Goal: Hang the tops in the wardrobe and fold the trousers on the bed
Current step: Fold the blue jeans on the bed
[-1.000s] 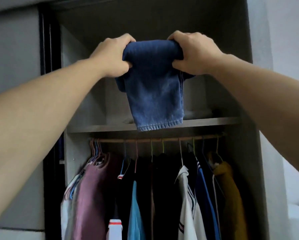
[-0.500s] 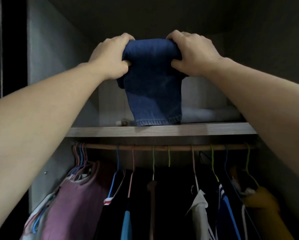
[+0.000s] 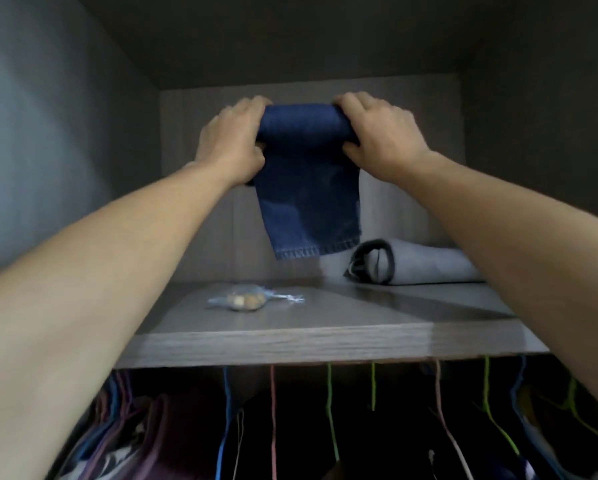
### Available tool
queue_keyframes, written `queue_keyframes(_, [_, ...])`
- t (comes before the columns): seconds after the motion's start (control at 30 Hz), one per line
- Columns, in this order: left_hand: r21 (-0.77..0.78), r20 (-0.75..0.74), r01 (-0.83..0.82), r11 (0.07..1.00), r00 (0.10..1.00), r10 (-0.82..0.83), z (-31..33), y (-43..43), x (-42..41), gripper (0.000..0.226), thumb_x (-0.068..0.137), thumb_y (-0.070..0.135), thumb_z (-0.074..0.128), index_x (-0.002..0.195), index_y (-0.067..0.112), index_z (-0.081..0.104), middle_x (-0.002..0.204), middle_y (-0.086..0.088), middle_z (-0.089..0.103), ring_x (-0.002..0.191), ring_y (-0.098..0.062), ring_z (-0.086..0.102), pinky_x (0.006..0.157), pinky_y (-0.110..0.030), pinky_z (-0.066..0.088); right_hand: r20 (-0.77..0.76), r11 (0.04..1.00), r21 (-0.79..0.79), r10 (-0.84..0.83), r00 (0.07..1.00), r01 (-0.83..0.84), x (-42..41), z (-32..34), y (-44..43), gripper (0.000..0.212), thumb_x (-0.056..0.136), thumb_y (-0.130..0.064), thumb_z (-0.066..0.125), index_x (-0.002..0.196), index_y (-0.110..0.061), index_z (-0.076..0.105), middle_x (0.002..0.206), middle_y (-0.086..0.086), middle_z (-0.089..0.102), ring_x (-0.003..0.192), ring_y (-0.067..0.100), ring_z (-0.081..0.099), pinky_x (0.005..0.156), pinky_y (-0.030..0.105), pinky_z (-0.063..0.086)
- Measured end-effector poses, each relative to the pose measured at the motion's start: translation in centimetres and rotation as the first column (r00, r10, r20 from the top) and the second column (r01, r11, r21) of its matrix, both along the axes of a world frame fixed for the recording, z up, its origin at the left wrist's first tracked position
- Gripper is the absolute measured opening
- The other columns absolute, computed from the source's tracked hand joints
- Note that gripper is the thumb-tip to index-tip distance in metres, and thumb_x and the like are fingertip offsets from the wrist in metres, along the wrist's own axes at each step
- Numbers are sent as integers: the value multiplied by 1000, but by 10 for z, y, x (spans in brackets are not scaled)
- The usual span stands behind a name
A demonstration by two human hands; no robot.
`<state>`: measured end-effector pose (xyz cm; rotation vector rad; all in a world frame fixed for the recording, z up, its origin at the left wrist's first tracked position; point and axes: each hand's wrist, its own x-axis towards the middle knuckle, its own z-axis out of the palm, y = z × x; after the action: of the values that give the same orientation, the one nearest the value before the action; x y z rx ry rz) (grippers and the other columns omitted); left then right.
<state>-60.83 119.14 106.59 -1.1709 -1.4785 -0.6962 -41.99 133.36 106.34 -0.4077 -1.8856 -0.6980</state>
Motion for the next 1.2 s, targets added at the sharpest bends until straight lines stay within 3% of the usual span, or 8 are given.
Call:
queue_keyframes(0.1, [-11,-30,8,1000,1000,-8,-17,11,-9,56,79,7,61,132,15,45,127,-13,55,113,-37,53,82,-45,46,10,999,-15,37,999,-37,-4,-13,10,53,88,-18,62,137,-14,43,137,13,48,121,36,50,90,53,49])
queue_keyframes(0.2, [-258,30,-71,964,996,81,-46,14,-13,57,76,22,71,127,21,46,126,-11,59,111,-37,57,82,-42,48,198,986,-166,50,979,-16,0,-37,16,59,80,-21,75,132,-17,46,132,12,50,115,35,53,91,51,49])
queue_keyframes(0.27, [-450,61,-135,883,981,182,-67,13,-13,51,72,30,77,116,24,53,117,-10,64,103,-35,61,74,-36,47,373,957,-280,38,927,74,-1,-55,16,63,73,-26,83,128,-19,52,124,8,58,108,30,57,90,44,50])
queue_keyframes(0.4, [-767,240,33,640,941,239,-91,9,-15,49,71,31,85,107,25,53,103,1,63,90,-21,61,74,-32,50,562,923,-347,65,824,164,-8,-79,12,67,68,-35,88,127,-26,56,116,-4,61,99,18,55,83,33,49])
queue_keyframes(0.6, [-760,217,18,650,949,227,-88,4,-19,47,72,30,84,104,30,49,95,8,60,85,-14,60,72,-33,52,674,914,-337,68,735,224,-11,-65,5,69,71,-35,83,134,-26,57,118,-3,65,102,20,60,91,38,54])
queue_keyframes(0.8, [-718,-39,-287,634,926,375,-88,0,-19,34,77,36,74,101,30,51,92,3,58,79,-20,55,66,-31,41,641,981,-148,-1,768,126,-33,-74,1,51,80,-40,78,127,-26,65,114,2,63,98,22,59,77,33,48])
queue_keyframes(1.0, [-734,-247,-537,415,781,573,-102,4,-9,40,92,24,62,130,26,47,110,-1,60,96,-23,60,70,-33,43,696,981,-80,-74,714,179,-42,-93,5,41,81,-40,73,116,-22,67,103,2,51,89,22,55,72,30,45])
queue_keyframes(1.2, [-802,-123,-384,457,856,502,-105,9,-16,43,91,12,63,131,17,51,123,-8,62,110,-27,60,78,-28,42,700,978,23,-163,695,206,-27,-104,5,52,89,-50,59,133,-25,56,125,10,46,104,27,54,84,36,47])
